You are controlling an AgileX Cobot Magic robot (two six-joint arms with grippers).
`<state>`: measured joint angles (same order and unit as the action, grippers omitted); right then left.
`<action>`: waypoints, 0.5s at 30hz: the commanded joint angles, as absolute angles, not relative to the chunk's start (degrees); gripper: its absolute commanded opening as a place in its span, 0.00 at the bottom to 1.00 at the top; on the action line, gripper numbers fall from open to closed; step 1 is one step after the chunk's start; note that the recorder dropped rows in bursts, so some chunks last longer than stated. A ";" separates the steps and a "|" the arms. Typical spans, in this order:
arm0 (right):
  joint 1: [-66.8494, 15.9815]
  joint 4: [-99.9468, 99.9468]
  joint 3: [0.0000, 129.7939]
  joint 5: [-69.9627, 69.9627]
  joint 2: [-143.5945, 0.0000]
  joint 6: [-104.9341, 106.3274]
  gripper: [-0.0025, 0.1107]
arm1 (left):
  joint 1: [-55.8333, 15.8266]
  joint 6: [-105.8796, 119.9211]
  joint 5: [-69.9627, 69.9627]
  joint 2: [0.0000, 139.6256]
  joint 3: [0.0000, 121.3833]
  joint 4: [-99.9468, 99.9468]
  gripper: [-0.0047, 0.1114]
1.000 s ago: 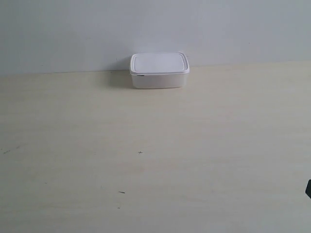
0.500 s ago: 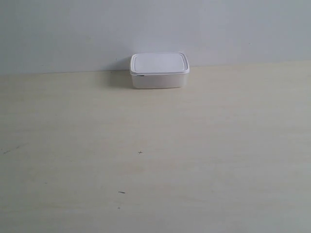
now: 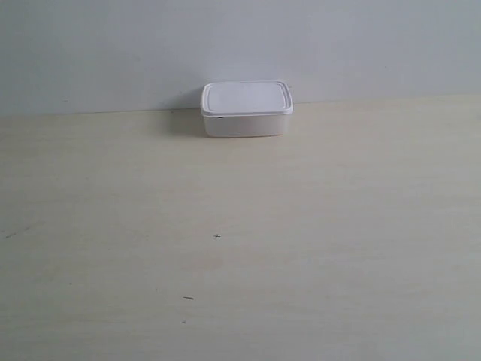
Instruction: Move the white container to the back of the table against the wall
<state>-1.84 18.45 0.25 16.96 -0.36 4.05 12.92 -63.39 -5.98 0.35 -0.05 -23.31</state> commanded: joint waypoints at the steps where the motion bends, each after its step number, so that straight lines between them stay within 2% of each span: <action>1: -1.43 18.08 0.00 16.60 0.00 4.55 0.02 | 10.90 -62.94 -5.90 0.00 0.00 -23.40 0.04; 15: -1.43 18.08 0.00 16.60 0.00 4.55 0.02 | 10.87 -60.28 -5.90 0.00 0.00 -25.14 0.04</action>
<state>-1.84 18.45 0.25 16.96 -0.36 4.05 11.31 -61.53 -5.98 0.35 -0.05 -24.43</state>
